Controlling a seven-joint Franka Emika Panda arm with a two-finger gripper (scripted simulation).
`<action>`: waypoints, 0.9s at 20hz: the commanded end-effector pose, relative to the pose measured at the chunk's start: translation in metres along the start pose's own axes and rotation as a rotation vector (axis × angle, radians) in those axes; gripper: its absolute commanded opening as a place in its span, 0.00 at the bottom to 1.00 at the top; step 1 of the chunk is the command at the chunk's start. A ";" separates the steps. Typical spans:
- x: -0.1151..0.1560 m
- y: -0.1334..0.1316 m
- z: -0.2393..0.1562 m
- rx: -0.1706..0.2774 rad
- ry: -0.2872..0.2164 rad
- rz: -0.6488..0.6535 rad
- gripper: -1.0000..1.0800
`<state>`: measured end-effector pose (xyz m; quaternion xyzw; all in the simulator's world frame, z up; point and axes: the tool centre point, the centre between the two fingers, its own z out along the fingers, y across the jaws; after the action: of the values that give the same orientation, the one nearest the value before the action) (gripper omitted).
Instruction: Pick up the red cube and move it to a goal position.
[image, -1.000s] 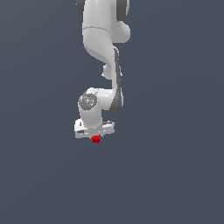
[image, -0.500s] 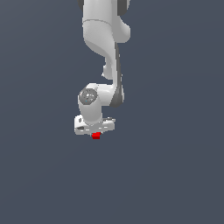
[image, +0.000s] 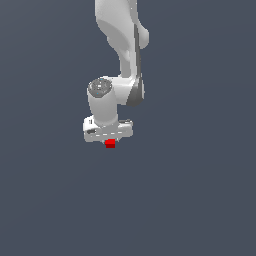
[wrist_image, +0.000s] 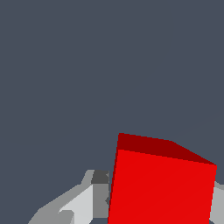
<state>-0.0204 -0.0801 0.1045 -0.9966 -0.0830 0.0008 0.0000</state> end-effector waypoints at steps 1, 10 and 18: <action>-0.008 -0.003 -0.023 0.000 0.001 0.000 0.00; -0.035 -0.016 -0.107 0.000 0.001 -0.001 0.00; -0.052 -0.023 -0.164 0.000 0.001 -0.001 0.00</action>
<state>-0.0720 -0.0666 0.2587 -0.9965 -0.0833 -0.0003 -0.0002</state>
